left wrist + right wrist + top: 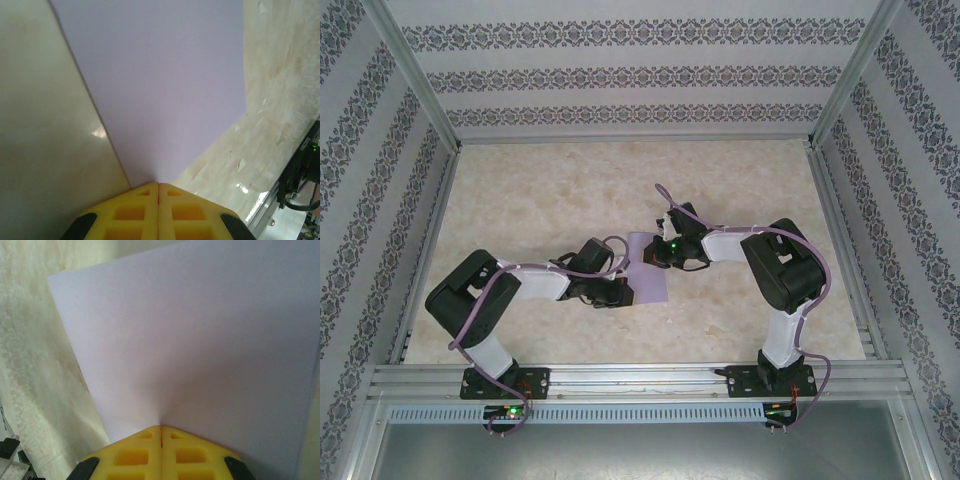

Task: Fold a paper plane with a square sheet of paper (fold left side to right side)
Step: First fold the square sheet of paper in half at the center of the table, then hold the square sheet of paper at the center of the table.

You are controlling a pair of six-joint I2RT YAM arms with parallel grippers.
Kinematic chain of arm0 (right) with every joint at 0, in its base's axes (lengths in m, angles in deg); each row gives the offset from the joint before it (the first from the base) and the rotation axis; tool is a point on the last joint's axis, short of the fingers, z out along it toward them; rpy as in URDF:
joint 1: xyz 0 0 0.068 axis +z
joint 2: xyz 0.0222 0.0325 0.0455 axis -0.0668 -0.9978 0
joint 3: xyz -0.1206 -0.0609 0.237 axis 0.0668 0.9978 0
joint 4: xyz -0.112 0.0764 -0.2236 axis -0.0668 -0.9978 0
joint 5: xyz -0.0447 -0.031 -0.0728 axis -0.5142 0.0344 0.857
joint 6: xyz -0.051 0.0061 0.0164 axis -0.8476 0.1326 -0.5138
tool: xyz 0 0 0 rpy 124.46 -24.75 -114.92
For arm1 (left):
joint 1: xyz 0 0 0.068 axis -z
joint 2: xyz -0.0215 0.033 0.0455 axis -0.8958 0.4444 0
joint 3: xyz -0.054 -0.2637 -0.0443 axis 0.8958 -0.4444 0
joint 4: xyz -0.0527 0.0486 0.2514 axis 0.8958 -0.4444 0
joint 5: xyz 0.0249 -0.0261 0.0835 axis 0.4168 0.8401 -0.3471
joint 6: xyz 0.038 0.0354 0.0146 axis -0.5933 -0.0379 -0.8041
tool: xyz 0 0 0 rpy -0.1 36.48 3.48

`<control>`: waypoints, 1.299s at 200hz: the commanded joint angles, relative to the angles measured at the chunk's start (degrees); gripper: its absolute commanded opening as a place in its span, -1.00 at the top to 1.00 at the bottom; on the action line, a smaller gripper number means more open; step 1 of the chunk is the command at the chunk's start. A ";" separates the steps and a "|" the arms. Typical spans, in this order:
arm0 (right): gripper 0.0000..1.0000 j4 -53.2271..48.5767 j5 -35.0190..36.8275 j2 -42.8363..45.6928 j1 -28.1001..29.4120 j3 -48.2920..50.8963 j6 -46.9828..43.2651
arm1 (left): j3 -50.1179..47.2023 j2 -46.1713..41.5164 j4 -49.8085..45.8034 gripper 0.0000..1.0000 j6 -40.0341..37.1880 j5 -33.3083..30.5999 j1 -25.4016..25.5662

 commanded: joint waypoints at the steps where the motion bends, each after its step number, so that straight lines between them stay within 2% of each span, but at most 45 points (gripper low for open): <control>1: 1.00 -6.88 6.24 -1.49 -0.17 1.68 -2.32 | -0.65 -2.28 -10.98 0.87 -1.50 1.08 1.01; 32: 1.00 -6.70 5.86 -1.01 0.17 1.59 -2.76 | 5.29 -8.53 -18.49 0.86 -5.35 0.49 -2.28; 56: 1.00 -6.68 6.21 -0.67 0.36 1.44 -2.68 | 8.74 -9.63 -20.82 0.84 -7.64 0.88 -5.76; 125: 1.00 -6.62 6.66 -0.28 0.59 1.33 -2.59 | 18.42 3.35 -17.70 0.87 -11.05 0.17 -6.93; 178: 1.00 -6.26 6.39 -0.54 1.12 1.02 -2.33 | 25.14 13.12 -15.69 0.88 -9.85 -1.00 -5.86; 216: 1.00 -5.65 6.00 0.44 1.15 1.02 -1.81 | 25.49 16.45 -17.31 0.90 -9.77 -5.22 -5.15; 260: 1.00 -5.16 2.67 2.86 1.12 -1.84 -1.21 | 21.73 16.08 -15.88 0.93 -7.02 -6.79 -5.04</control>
